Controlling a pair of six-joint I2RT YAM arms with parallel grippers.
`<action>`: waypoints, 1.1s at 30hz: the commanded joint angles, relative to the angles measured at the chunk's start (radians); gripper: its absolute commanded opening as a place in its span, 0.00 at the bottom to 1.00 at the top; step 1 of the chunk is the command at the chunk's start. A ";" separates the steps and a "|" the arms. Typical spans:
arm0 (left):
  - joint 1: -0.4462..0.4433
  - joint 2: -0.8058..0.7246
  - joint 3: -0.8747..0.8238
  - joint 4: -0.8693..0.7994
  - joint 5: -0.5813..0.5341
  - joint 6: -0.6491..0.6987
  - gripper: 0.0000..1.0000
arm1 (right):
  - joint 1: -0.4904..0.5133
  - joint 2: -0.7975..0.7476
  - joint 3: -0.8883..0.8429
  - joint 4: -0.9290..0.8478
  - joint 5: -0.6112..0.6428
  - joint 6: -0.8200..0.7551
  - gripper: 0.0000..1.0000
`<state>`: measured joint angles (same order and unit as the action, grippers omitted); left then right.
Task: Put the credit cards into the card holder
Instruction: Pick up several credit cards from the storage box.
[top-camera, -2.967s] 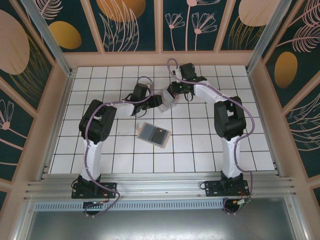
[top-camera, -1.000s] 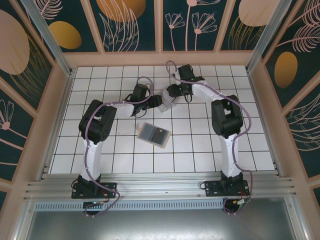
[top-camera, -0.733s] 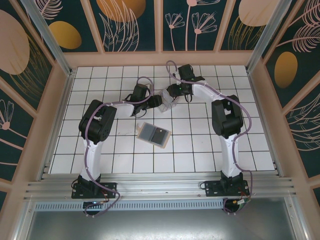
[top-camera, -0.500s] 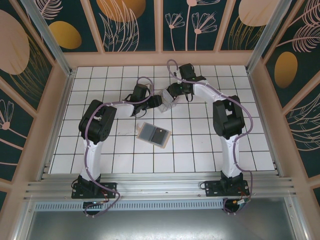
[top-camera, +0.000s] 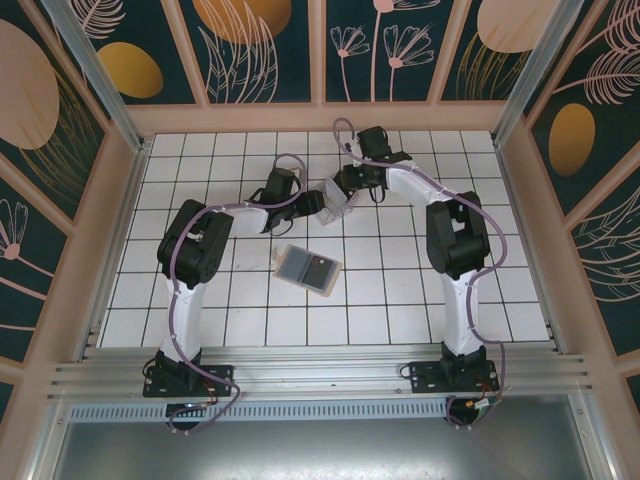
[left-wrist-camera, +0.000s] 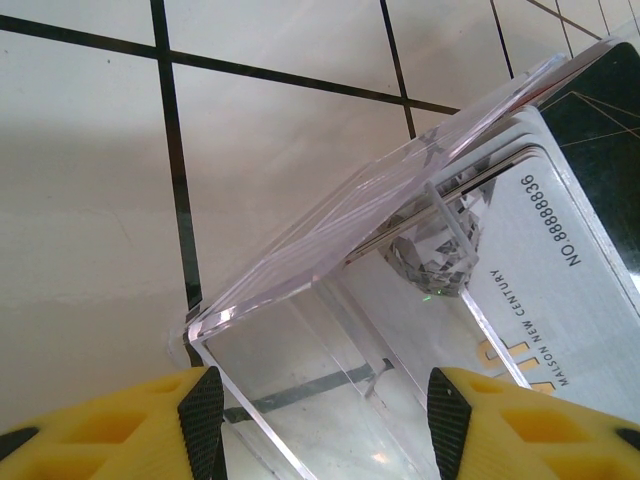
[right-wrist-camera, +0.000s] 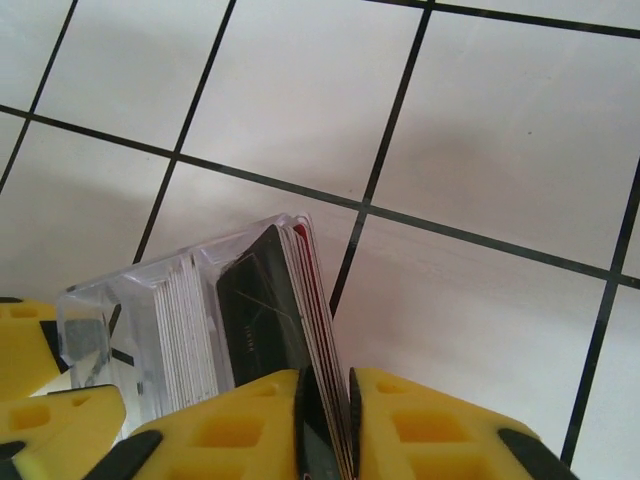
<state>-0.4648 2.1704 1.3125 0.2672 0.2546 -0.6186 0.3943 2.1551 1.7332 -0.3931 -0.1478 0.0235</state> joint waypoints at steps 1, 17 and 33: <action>-0.003 0.003 -0.041 -0.100 0.006 0.000 0.59 | -0.012 -0.048 -0.009 -0.003 0.019 -0.013 0.13; -0.003 0.003 -0.039 -0.097 0.009 -0.004 0.59 | -0.010 -0.054 0.002 -0.018 -0.021 -0.017 0.03; -0.003 0.005 -0.034 -0.097 0.011 -0.003 0.59 | -0.035 -0.086 -0.021 0.022 -0.148 0.022 0.00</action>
<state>-0.4648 2.1700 1.3106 0.2703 0.2550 -0.6216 0.3782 2.1384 1.7302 -0.3897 -0.2523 0.0250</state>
